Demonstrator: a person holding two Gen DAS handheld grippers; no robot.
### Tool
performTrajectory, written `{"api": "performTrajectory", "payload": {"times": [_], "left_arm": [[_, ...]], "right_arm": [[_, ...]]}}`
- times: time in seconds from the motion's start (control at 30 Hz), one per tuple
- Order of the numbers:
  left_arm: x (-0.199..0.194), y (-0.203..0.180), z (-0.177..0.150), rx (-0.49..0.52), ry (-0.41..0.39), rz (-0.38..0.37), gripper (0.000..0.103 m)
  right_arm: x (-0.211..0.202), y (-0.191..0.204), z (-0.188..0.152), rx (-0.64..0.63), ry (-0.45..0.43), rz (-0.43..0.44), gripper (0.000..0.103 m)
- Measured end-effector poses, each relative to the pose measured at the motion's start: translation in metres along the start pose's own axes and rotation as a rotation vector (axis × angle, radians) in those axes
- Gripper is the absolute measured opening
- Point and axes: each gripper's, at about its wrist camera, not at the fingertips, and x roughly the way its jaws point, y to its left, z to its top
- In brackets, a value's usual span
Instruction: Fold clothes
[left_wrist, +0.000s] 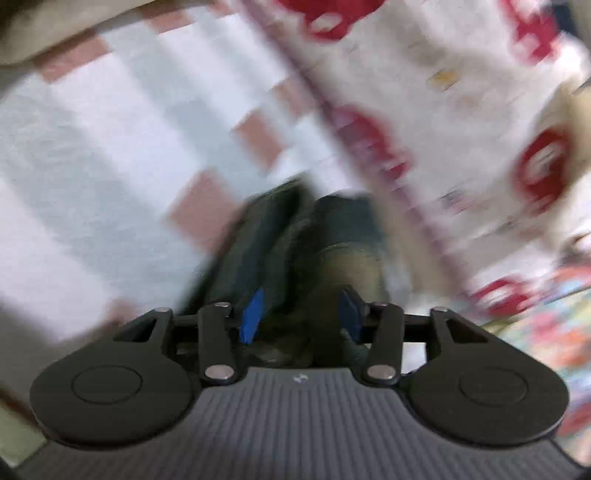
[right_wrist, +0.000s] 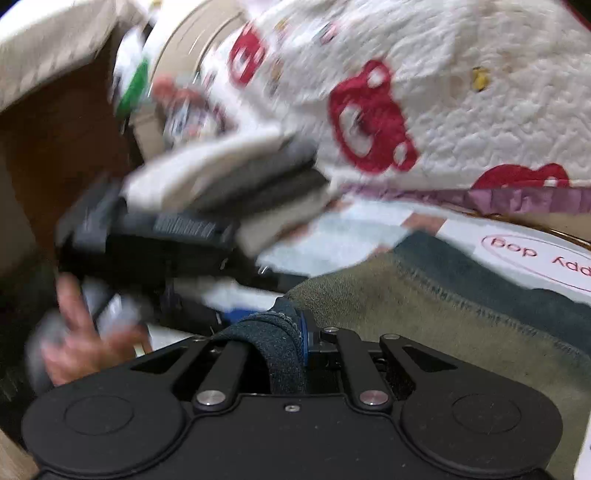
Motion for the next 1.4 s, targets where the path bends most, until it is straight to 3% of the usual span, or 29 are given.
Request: {"api": "performTrajectory", "payload": {"times": [0.03,0.1,0.2,0.23,0.33,0.47,0.53,0.6,0.7,0.77,0.83,0.9,0.97,1.0,1.1,1.2,1.3,1.4], "left_arm": [[-0.002,-0.003,-0.001,0.051,-0.011,0.074,0.048],[-0.009,-0.005,-0.002,0.060,-0.040,0.088,0.048],[-0.017,0.001,0.000,-0.014,-0.050,-0.057,0.049],[-0.018,-0.001,0.000,-0.005,-0.060,-0.060,0.049],[-0.015,-0.013,-0.001,0.071,-0.073,-0.017,0.051],[0.000,-0.020,-0.006,0.118,-0.013,0.023,0.053],[0.006,-0.025,-0.011,0.172,0.012,0.101,0.061],[0.009,-0.029,-0.015,0.228,0.024,0.168,0.061],[0.006,-0.029,-0.014,0.215,0.007,0.154,0.061],[0.006,-0.028,-0.014,0.211,-0.002,0.149,0.061],[0.006,-0.027,-0.013,0.208,-0.010,0.144,0.061],[0.006,-0.026,-0.013,0.204,-0.019,0.139,0.062],[0.008,-0.027,-0.013,0.228,-0.021,0.193,0.067],[0.009,-0.028,-0.014,0.240,-0.027,0.222,0.067],[0.009,-0.034,-0.016,0.257,-0.041,0.190,0.066],[0.010,-0.039,-0.017,0.274,-0.056,0.157,0.066],[0.010,-0.045,-0.019,0.291,-0.070,0.124,0.066],[0.010,-0.051,-0.021,0.308,-0.085,0.091,0.066]], "right_arm": [[0.009,0.007,-0.008,-0.044,0.039,-0.011,0.010],[0.019,0.014,-0.018,-0.071,0.067,-0.029,0.010],[0.026,0.023,-0.028,-0.141,0.071,-0.067,0.011],[0.027,0.028,-0.030,-0.183,0.072,-0.083,0.012],[0.027,0.042,-0.032,-0.282,0.080,-0.127,0.013],[0.015,0.054,-0.030,-0.314,0.088,-0.193,0.014],[0.007,0.061,-0.038,-0.341,0.083,-0.219,0.015],[0.002,0.070,-0.050,-0.399,0.081,-0.244,0.018],[0.007,0.076,-0.057,-0.512,0.079,-0.264,0.019],[0.007,0.067,-0.049,-0.440,0.082,-0.246,0.019],[0.007,0.063,-0.047,-0.413,0.085,-0.258,0.031],[0.006,0.062,-0.049,-0.419,0.086,-0.288,0.055],[-0.004,0.057,-0.056,-0.425,0.081,-0.317,0.069],[-0.009,0.055,-0.059,-0.424,0.080,-0.328,0.070],[-0.029,0.040,-0.068,-0.387,0.080,-0.308,0.072],[-0.048,0.036,-0.073,-0.439,0.084,-0.274,0.073],[-0.059,0.033,-0.084,-0.542,0.098,-0.334,0.073],[-0.068,0.019,-0.092,-0.528,0.115,-0.397,0.073]]}}
